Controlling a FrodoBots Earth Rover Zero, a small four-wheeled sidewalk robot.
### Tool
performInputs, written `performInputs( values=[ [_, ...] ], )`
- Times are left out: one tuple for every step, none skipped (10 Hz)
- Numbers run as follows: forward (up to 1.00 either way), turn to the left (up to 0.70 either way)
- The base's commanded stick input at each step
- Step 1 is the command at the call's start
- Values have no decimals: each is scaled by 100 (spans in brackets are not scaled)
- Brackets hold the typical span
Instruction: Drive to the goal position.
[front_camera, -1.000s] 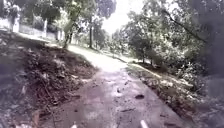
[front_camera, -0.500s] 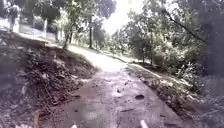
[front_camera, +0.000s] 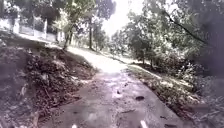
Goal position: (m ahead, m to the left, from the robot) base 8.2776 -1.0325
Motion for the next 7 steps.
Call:
performInputs(
  values=[
    [85,-14],
    [85,0],
    [85,0],
    [85,0],
    [85,0],
    [85,0],
    [85,0]
  ],
)
